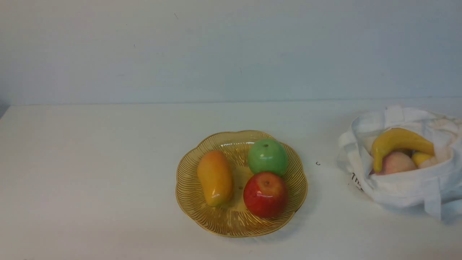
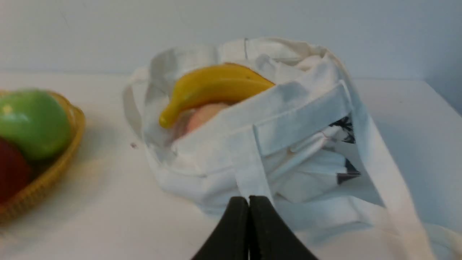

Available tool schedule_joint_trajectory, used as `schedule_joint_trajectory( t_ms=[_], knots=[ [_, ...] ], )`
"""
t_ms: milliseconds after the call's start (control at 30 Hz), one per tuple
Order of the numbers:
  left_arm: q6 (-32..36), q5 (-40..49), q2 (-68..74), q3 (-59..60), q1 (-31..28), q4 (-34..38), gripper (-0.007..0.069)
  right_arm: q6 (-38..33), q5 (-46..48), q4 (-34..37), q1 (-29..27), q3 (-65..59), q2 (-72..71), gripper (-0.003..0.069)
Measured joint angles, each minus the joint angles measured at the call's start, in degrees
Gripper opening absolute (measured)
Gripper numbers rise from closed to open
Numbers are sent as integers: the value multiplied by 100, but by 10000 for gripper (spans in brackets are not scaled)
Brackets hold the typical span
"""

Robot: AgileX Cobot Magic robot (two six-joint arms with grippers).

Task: Take the fruit out of the cloth bag on the white table and place them on a plate.
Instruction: 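Reach into the bag and grasp the banana with the right gripper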

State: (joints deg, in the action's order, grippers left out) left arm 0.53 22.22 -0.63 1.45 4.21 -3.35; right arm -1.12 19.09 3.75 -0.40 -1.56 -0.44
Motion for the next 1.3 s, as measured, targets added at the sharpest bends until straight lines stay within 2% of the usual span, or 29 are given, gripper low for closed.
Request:
schedule_joint_trajectory(
  t_ms=[67, 100, 133, 200, 333, 600, 733, 833, 900, 967, 1067, 1167, 1300],
  knots=[
    [0, 0, 0, 0, 0, 0, -8, 378, -516, 672, 6, -16, 0, -11],
    [0, 0, 0, 0, 0, 0, -8, 422, -582, 751, 6, -16, 0, -11],
    [0, 0, 0, 0, 0, 0, -8, 776, -1120, 1392, 18, -16, 0, -11],
    [0, 0, 0, 0, 0, 0, -8, 1199, -1724, 2242, 17, -16, 0, -11],
    [0, 0, 0, 0, 0, 0, -8, 1419, -2299, 3284, 17, -16, 0, -11],
    [0, 0, 0, 0, 0, 0, -8, 1589, -3094, 4055, 17, -16, 0, -11],
    [0, 0, 0, 0, 0, 0, -8, 1289, -2356, 3671, 17, 605, 17, -11],
    [0, 0, 0, 0, 0, 0, -8, 866, -1140, 3075, 17, 1604, 437, -11],
    [0, 0, 0, 0, 0, 0, -8, 588, -2, 2525, 17, 2347, 1204, -11],
    [0, 0, 0, 0, 0, 0, -8, 449, 617, 2193, 17, 2764, 1713, -11],
    [0, 0, 0, 0, 0, 0, -8, 148, 2217, 1187, 17, 3874, 3368, -11],
    [0, 0, 0, 0, 0, 0, -8, 38, 3030, 804, 17, 4524, 4632, -11],
    [0, 0, 0, 0, 0, 0, -8, -484, 3354, 862, 75, 5262, 6006, -11]
  ],
)
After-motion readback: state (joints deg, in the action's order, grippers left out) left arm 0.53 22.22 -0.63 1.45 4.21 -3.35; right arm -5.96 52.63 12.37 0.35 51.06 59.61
